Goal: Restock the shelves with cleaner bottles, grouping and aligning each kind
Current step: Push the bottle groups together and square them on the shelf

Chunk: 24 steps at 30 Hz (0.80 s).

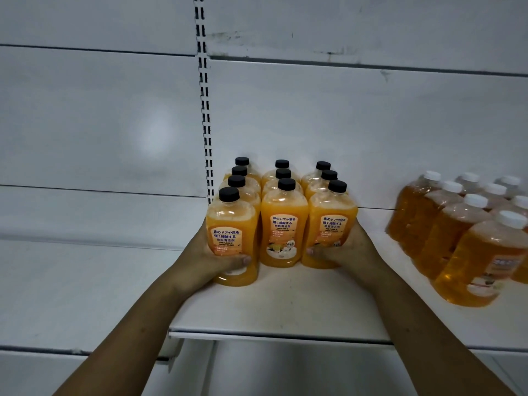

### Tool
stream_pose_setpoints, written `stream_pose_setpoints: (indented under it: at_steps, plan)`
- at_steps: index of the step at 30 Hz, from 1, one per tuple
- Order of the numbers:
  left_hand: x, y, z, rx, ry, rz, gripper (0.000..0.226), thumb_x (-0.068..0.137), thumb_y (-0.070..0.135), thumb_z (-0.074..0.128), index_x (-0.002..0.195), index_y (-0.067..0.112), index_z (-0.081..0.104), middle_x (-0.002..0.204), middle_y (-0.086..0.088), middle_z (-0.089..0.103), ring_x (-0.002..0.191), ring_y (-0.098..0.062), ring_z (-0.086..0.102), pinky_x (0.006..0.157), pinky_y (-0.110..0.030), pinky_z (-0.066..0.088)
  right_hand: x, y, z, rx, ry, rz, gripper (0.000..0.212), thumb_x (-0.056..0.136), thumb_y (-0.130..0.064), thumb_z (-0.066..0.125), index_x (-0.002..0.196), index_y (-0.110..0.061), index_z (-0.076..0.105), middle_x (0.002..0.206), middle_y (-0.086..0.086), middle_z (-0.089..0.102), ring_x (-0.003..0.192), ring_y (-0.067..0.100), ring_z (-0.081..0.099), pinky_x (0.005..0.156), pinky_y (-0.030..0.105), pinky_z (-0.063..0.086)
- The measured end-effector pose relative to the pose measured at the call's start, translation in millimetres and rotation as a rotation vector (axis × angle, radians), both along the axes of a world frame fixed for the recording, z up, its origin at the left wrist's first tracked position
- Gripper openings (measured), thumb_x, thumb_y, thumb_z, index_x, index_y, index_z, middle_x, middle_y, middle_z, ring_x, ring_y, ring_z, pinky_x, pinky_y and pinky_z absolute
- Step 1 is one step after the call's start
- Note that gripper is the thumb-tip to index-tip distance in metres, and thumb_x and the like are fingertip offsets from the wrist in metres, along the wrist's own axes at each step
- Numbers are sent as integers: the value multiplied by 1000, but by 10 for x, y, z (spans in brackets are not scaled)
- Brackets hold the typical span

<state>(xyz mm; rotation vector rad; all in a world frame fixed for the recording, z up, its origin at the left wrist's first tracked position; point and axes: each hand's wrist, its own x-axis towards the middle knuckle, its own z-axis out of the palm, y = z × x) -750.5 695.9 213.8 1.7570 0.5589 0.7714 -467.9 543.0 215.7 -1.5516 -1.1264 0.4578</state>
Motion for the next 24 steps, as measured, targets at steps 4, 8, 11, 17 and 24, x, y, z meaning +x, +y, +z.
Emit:
stream_pose_setpoints:
  at_steps: [4,8,11,17,24]
  plan:
    - [13,-3,-7,-4,-27,-30,112,48,57,97,145,31,50,125,11,74,115,-15,72,90,-30,61,10,-2,-6,15,10,12,107,58,-38,96,150,-33,42,136,-11,65,120,13,66,103,44,56]
    - [8,12,-11,-19,-53,-40,122,42,66,98,147,29,48,128,7,73,117,-17,71,93,-34,61,7,1,-8,41,17,29,106,58,-39,95,150,-33,42,136,-10,65,121,15,66,105,48,55]
    - [24,35,0,-69,-121,-44,126,42,76,93,148,27,46,131,2,72,119,-24,71,93,-38,61,7,-3,12,58,56,52,106,58,-50,93,149,-33,43,135,-11,66,118,14,67,106,48,54]
    - [119,111,168,-407,-310,-61,124,50,93,73,154,31,45,139,-7,68,122,-30,70,86,-40,63,71,45,143,140,217,48,117,49,-70,94,149,-32,47,133,0,71,118,26,71,100,56,57]
    - [256,181,247,-569,-283,-50,72,84,74,28,122,25,66,102,-8,81,87,-24,80,65,-35,65,175,107,81,59,228,152,107,56,-54,99,147,-23,52,133,8,71,121,34,69,105,65,50]
